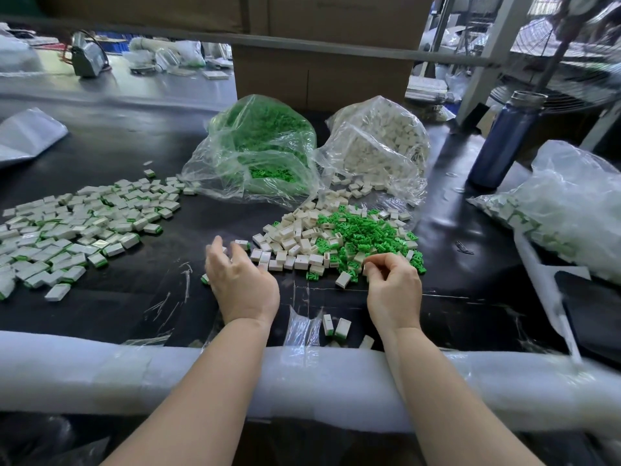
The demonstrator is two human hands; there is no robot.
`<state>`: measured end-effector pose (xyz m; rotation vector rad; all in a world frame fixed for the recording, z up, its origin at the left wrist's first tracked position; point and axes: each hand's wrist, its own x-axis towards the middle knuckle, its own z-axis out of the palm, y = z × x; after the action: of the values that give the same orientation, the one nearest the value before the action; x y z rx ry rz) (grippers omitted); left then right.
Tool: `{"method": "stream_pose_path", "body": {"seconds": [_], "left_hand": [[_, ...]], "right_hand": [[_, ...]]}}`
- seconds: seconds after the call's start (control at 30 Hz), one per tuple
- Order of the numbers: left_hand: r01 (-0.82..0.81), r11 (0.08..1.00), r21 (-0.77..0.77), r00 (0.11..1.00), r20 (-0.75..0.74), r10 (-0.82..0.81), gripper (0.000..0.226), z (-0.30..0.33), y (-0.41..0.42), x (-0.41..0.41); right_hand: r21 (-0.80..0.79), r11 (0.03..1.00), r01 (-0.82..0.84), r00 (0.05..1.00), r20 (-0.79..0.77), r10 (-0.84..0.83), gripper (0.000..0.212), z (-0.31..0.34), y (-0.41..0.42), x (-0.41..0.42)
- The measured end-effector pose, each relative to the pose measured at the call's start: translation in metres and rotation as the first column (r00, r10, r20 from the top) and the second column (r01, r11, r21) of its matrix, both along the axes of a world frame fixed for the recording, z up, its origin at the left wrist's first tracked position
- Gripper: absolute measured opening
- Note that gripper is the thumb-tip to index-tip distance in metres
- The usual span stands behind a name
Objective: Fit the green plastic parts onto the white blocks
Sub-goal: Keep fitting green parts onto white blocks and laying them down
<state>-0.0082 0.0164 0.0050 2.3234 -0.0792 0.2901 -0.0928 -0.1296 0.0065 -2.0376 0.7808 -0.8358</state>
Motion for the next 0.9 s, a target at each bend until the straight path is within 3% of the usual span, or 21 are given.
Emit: {"method": "stream_pose_path", "body": {"seconds": [0.07,0.17,0.27,0.43,0.53,0.9], "left_hand": [[0.061,0.998,0.019,0.993,0.099,-0.063,0.043,0.002,-0.002,-0.004],[0.259,0.964,0.058,0.938,0.221,-0.266,0.022,0.002,-0.007,-0.011],[0.446,0.881,0.157,0.848,0.240,-0.472,0.017,0.000,-0.012,-0.015],[0.595,0.735,0.325,0.731,0.163,-0.663,0.037,-0.005,-0.016,-0.017],[0.634,0.694,0.341,0.704,0.117,-0.701,0.035,-0.007,-0.017,-0.017],[0.622,0.738,0.263,0.744,0.095,-0.661,0.028,-0.006,-0.016,-0.016]], "right_hand": [[-0.044,0.999,0.001,0.998,-0.058,-0.003,0.012,0.000,0.000,0.000],[-0.114,0.993,-0.042,0.986,-0.167,0.023,0.016,0.001,0.002,0.000],[-0.169,0.984,-0.055,0.968,-0.251,0.011,0.017,0.000,0.003,0.001],[-0.241,0.968,-0.072,0.920,-0.391,-0.029,0.022,-0.001,0.006,0.002],[-0.288,0.947,-0.140,0.904,-0.428,0.004,0.019,-0.001,0.008,0.003],[-0.334,0.915,-0.226,0.907,-0.415,0.073,0.021,-0.005,0.010,0.004]]}}
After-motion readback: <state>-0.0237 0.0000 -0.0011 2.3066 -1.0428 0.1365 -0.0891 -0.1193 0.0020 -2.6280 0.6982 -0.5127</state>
